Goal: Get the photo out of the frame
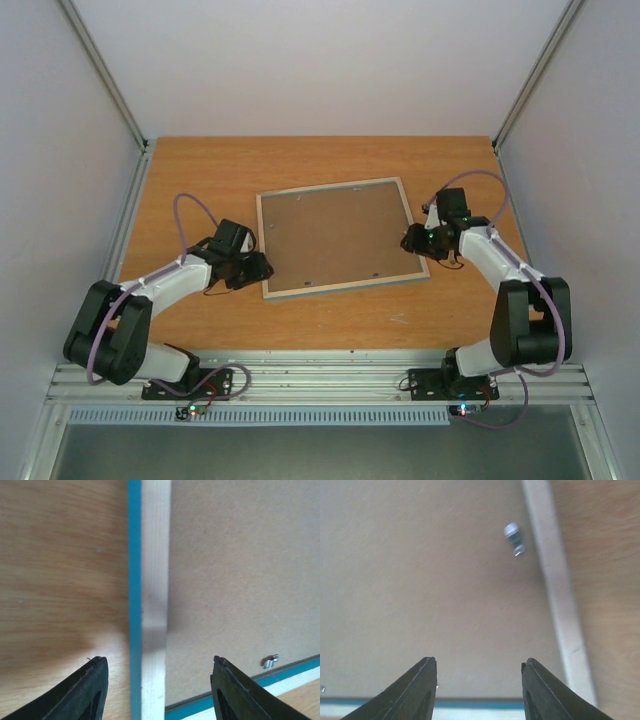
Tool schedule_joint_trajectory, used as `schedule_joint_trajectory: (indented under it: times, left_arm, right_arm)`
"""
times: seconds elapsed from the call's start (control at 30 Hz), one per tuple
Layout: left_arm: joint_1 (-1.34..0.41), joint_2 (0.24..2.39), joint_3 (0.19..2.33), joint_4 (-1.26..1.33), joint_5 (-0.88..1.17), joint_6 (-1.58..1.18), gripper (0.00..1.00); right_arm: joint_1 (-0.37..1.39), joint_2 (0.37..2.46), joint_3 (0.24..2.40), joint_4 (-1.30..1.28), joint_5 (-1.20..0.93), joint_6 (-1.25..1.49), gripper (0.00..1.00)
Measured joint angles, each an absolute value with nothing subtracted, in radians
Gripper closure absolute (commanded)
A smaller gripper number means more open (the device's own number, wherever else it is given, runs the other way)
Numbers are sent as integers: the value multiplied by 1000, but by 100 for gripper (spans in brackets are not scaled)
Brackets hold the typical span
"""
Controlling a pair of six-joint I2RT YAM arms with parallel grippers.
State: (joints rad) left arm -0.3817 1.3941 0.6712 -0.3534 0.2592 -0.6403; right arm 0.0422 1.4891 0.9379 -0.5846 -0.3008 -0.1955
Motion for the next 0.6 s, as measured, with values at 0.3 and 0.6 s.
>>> schedule_joint_trajectory:
  times: [0.3, 0.6]
  left_arm:
    - [-381, 1395, 671, -393, 239, -627, 38]
    - [-375, 1510, 728, -380, 255, -618, 49]
  right_arm:
    - [91, 1360, 793, -583, -281, -109, 51]
    - [164, 1325, 727, -562, -244, -49, 51]
